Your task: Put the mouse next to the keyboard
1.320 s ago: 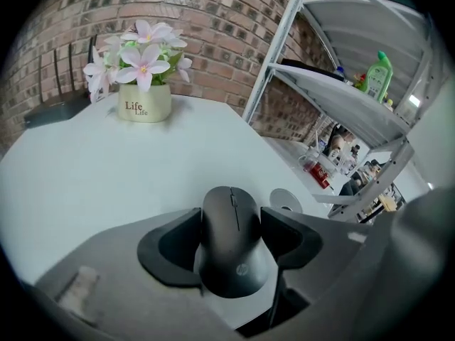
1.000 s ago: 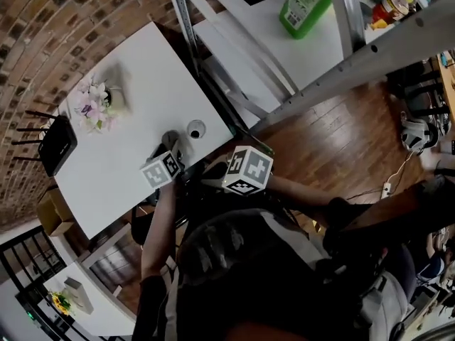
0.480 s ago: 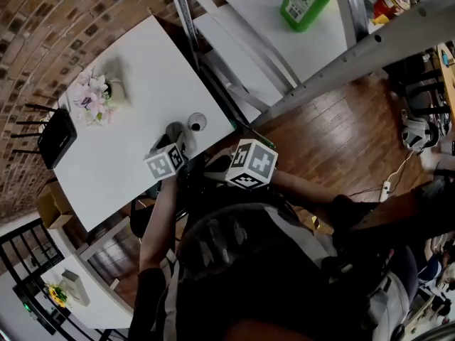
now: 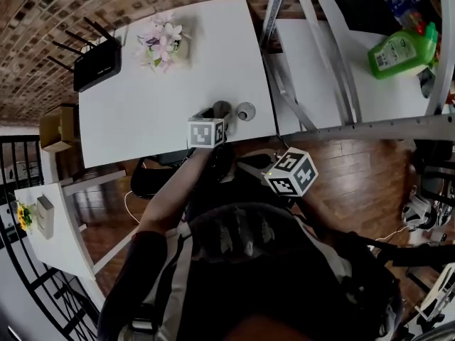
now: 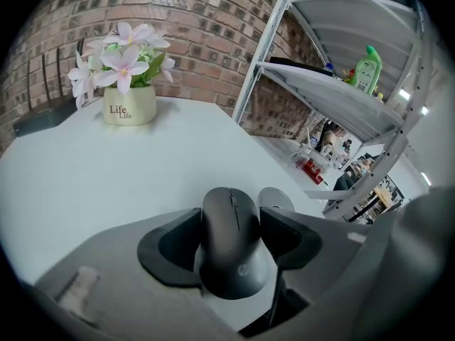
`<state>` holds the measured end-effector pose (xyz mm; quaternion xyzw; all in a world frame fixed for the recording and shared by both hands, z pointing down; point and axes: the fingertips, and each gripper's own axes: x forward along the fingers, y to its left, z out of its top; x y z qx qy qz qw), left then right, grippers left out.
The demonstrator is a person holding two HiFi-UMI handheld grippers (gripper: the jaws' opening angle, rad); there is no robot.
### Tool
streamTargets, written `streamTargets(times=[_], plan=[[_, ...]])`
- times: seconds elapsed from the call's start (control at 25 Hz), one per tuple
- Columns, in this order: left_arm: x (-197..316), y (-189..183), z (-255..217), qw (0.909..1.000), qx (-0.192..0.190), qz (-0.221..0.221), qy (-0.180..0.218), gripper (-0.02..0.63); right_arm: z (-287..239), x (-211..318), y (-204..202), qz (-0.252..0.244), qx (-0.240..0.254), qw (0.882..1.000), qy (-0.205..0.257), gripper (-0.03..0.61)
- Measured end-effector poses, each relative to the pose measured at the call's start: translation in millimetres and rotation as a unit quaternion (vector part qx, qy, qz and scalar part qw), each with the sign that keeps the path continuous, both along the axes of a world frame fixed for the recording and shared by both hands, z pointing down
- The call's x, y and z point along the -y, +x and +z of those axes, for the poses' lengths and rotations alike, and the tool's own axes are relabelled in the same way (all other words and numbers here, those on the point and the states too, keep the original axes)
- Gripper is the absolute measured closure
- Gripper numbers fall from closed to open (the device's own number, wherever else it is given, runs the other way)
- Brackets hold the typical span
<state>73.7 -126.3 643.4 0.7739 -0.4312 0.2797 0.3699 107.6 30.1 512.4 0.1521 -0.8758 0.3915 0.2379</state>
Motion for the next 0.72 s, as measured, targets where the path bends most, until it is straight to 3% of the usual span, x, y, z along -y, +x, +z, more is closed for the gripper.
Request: streamTargets(times=[0.16,0.72], plan=[[9,-1,-2,0.9997,0.010,0.000,0.023,0.356,0,-2,0,0.000,-0.008,1.000,0.000,0.574],[13,-12,-1,0.9995,-0.015,-0.003,0.028,0.351,-3,-5,-9,0.005,-0.022,1.000,0.003,0.574]])
